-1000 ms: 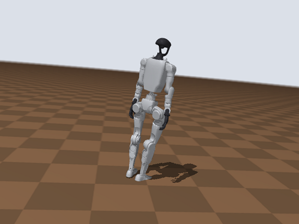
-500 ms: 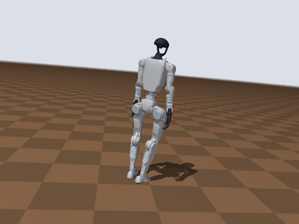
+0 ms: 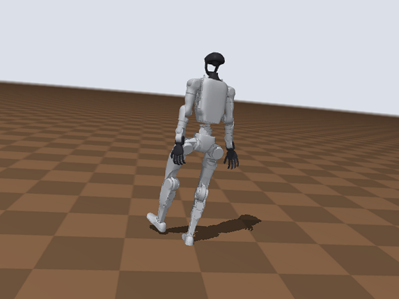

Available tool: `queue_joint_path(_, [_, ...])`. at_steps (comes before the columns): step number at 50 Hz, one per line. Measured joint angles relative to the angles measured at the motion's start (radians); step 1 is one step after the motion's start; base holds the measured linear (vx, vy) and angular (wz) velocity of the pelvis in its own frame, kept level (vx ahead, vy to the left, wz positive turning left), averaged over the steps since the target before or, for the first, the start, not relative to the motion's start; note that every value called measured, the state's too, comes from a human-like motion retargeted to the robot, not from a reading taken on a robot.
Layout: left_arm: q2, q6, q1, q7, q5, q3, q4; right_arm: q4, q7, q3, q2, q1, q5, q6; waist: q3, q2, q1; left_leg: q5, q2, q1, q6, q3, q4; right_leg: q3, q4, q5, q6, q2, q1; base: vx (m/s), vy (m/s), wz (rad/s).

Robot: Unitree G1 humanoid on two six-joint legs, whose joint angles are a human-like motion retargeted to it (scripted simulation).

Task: Upper body actions

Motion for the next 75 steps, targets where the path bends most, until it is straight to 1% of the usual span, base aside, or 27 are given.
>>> queue_joint_path(2, [-0.005,0.003,0.008,0.004,0.012,0.001,0.009,0.018,-0.010,-0.008,-0.010,0.006,0.015,0.010,0.002,-0.006,0.016,-0.016,0.026,0.024,0.001,0.205,0.000,-0.082,-0.014,-0.004,0.012,-0.027,0.013,-0.36,-0.06,2.43])
queue_joint_path(5, [-0.008,0.015,0.024,-0.010,0.039,0.002,0.028,0.040,-0.021,-0.025,-0.015,0.017,0.021,0.027,0.001,-0.016,0.062,-0.019,0.040,0.086,0.007,0.426,-0.006,-0.196,-0.025,-0.018,0.028,-0.068,0.031,-0.32,-0.02,2.14])
queue_joint_path(7, [-0.007,0.024,0.039,-0.018,0.052,0.005,0.045,0.045,-0.028,-0.034,-0.015,0.023,0.016,0.036,-0.006,-0.018,0.097,-0.014,0.031,0.120,0.015,0.490,-0.004,-0.270,-0.027,-0.032,0.034,-0.088,0.040,-0.21,0.02,1.91])
queue_joint_path(10, [-0.004,0.037,0.068,-0.018,0.059,0.021,0.074,0.040,-0.024,-0.035,-0.010,0.027,0.001,0.044,-0.026,-0.021,0.138,-0.005,0.022,0.155,0.019,0.516,0.017,-0.374,-0.030,-0.055,0.041,-0.114,0.048,-0.26,0.11,1.78])
queue_joint_path(13, [-0.005,0.051,0.109,-0.018,0.045,0.052,0.096,0.025,-0.003,-0.022,0.003,0.016,-0.021,0.047,-0.062,-0.029,0.141,-0.005,0.024,0.190,0.023,0.574,0.043,-0.478,-0.039,-0.071,0.059,-0.137,0.058,-0.21,0.11,1.81])
queue_joint_path(20, [-0.024,0.050,0.177,0.002,-0.014,0.155,0.131,-0.084,0.076,0.009,0.064,-0.015,-0.020,0.007,-0.167,-0.053,0.033,-0.017,-0.016,0.349,0.094,0.981,-0.016,-0.754,-0.062,-0.103,0.112,-0.164,0.083,-0.14,0.13,1.96])
queue_joint_path(22, [-0.032,0.045,0.175,0.010,-0.026,0.178,0.131,-0.125,0.103,0.016,0.082,-0.017,-0.009,-0.015,-0.187,-0.036,0.019,-0.001,-0.027,0.364,0.050,0.997,-0.044,-0.812,-0.062,-0.111,0.127,-0.144,0.095,-0.09,0.17,1.33])
queue_joint_path(23, [-0.038,0.041,0.174,0.015,-0.032,0.189,0.130,-0.142,0.116,0.021,0.090,-0.016,-0.004,-0.025,-0.193,-0.028,0.024,0.008,-0.034,0.361,0.046,0.989,-0.065,-0.826,-0.060,-0.114,0.132,-0.136,0.102,-0.08,0.24,0.96])
queue_joint_path(25, [-0.050,0.034,0.165,0.019,-0.045,0.202,0.124,-0.163,0.136,0.034,0.100,-0.015,0.004,-0.037,-0.205,-0.026,0.021,0.000,-0.051,0.336,0.047,0.886,-0.075,-0.861,-0.059,-0.116,0.141,-0.134,0.113,-0.09,0.25,0.83])
queue_joint_path(28, [-0.066,0.014,0.136,0.043,-0.066,0.205,0.092,-0.172,0.149,0.058,0.117,-0.014,0.024,-0.039,-0.187,-0.037,0.060,-0.009,-0.065,0.331,0.065,0.862,-0.078,-0.873,-0.061,-0.113,0.146,-0.137,0.136,-0.14,0.17,0.40])
queue_joint_path(32, [-0.076,-0.027,0.093,0.086,-0.052,0.167,0.024,-0.151,0.175,0.080,0.115,-0.019,0.011,-0.047,-0.168,-0.048,0.129,-0.031,-0.093,0.333,0.068,0.797,-0.091,-0.897,-0.064,-0.102,0.161,-0.137,0.169,-0.18,0.21,0.28])
queue_joint_path(36, [-0.075,-0.049,0.068,0.117,-0.020,0.109,-0.009,-0.123,0.150,0.079,0.109,0.005,-0.069,-0.040,-0.189,-0.039,0.140,-0.051,-0.100,0.311,0.083,0.705,-0.095,-0.916,-0.024,-0.071,0.152,-0.141,0.196,-0.06,0.21,0.78])
queue_joint_path(38, [-0.072,-0.055,0.054,0.121,-0.015,0.077,-0.014,-0.102,0.123,0.084,0.102,0.021,-0.086,-0.038,-0.198,-0.014,0.112,-0.054,-0.084,0.307,0.091,0.658,-0.096,-0.930,0.024,-0.033,0.123,-0.138,0.214,-0.06,0.14,1.47])
queue_joint_path(40, [-0.068,-0.055,0.030,0.118,-0.008,0.053,-0.013,-0.078,0.102,0.081,0.093,0.034,-0.089,-0.032,-0.199,0.025,0.072,-0.054,-0.047,0.302,0.098,0.608,-0.088,-0.921,0.093,0.002,0.061,-0.131,0.226,-0.12,0.19,1.85])
queue_joint_path(43, [-0.061,-0.057,-0.012,0.105,-0.004,0.014,-0.012,-0.034,0.077,0.062,0.081,0.050,-0.065,-0.012,-0.161,0.077,0.011,-0.048,0.007,0.316,0.109,0.527,-0.070,-0.838,0.213,0.016,-0.039,-0.124,0.251,-0.09,0.11,2.10])
queue_joint_path(47, [-0.046,-0.045,-0.070,0.071,0.011,-0.042,0.004,0.029,0.047,0.018,0.076,0.063,-0.002,0.018,-0.097,0.086,-0.060,-0.033,0.006,0.322,0.130,0.365,-0.055,-0.499,0.372,0.013,-0.010,-0.124,0.156,-0.10,0.03,2.36])
queue_joint_path(49, [-0.040,-0.043,-0.085,0.060,0.027,-0.059,0.008,0.045,0.041,0.003,0.076,0.070,0.024,0.024,-0.080,0.085,-0.085,-0.022,0.000,0.311,0.139,0.280,-0.051,-0.385,0.419,0.003,-0.008,-0.112,0.104,-0.06,0.00,2.10])
queue_joint_path(53, [-0.032,-0.042,-0.083,0.032,0.043,-0.095,0.017,0.040,0.030,-0.009,0.080,0.087,0.024,0.027,-0.064,0.077,-0.090,-0.005,-0.014,0.295,0.145,0.170,-0.046,-0.265,0.402,-0.019,-0.032,-0.109,0.053,0.00,0.00,1.43])
queue_joint_path(55, [-0.029,-0.031,-0.077,0.028,0.059,-0.099,0.027,0.027,0.030,-0.010,0.082,0.089,0.011,0.025,-0.060,0.068,-0.092,0.003,-0.029,0.287,0.145,0.124,-0.048,-0.198,0.378,-0.014,-0.026,-0.106,0.017,0.01,0.00,1.22])
queue_joint_path(60, [-0.029,-0.007,-0.055,0.014,0.084,-0.080,0.089,-0.007,0.041,-0.003,0.082,0.071,0.005,0.018,-0.051,0.033,-0.069,0.023,-0.087,0.279,0.147,0.043,-0.061,0.017,0.280,-0.010,0.046,-0.081,-0.075,0.03,-0.02,0.93])
queue_joint_path(65, [-0.023,0.025,-0.006,-0.046,0.103,-0.055,0.137,-0.056,0.068,0.011,0.092,0.042,0.015,0.008,-0.035,-0.009,-0.050,0.032,-0.155,0.297,0.148,-0.020,-0.072,0.121,0.087,-0.022,0.109,-0.096,-0.098,0.10,-0.06,0.82])
queue_joint_path(66, [-0.018,0.032,0.002,-0.055,0.111,-0.054,0.145,-0.070,0.078,0.014,0.095,0.038,0.019,0.003,-0.027,-0.023,-0.053,0.033,-0.177,0.309,0.149,-0.040,-0.076,0.155,0.051,0.068,0.120,-0.099,-0.094,0.15,-0.11,0.94])
queue_joint_path(67, [-0.011,0.040,0.010,-0.063,0.120,-0.051,0.152,-0.085,0.090,0.019,0.099,0.034,0.022,-0.002,-0.022,-0.033,-0.050,0.035,-0.191,0.319,0.149,-0.055,-0.080,0.176,0.024,0.121,0.124,-0.100,-0.087,0.17,-0.11,0.72])
queue_joint_path(68, [-0.002,0.049,0.017,-0.068,0.130,-0.045,0.156,-0.100,0.105,0.025,0.104,0.030,0.022,-0.008,-0.023,-0.035,-0.034,0.036,-0.191,0.324,0.146,-0.057,-0.086,0.172,0.018,0.102,0.113,-0.096,-0.070,0.20,-0.11,0.50])
queue_joint_path(70, [0.010,0.069,0.038,-0.071,0.147,-0.044,0.157,-0.128,0.134,0.029,0.112,0.032,0.015,-0.019,-0.033,-0.040,-0.012,0.038,-0.200,0.338,0.142,-0.079,-0.097,0.092,-0.004,0.116,0.118,-0.119,-0.053,0.25,-0.11,0.60])
queue_joint_path(72, [0.009,0.078,0.053,-0.063,0.145,-0.041,0.157,-0.156,0.159,0.026,0.116,0.033,-0.005,-0.029,-0.053,-0.038,0.011,0.042,-0.199,0.338,0.137,-0.092,-0.105,0.099,-0.024,0.111,0.103,-0.101,-0.039,0.20,-0.10,0.57])
queue_joint_path(75, [-0.004,0.058,0.075,-0.055,0.114,-0.011,0.150,-0.193,0.172,0.037,0.118,0.029,-0.037,-0.049,-0.078,-0.037,0.039,0.038,-0.189,0.332,0.127,-0.100,-0.107,0.078,-0.029,0.102,0.102,-0.099,-0.035,0.13,-0.12,0.37])
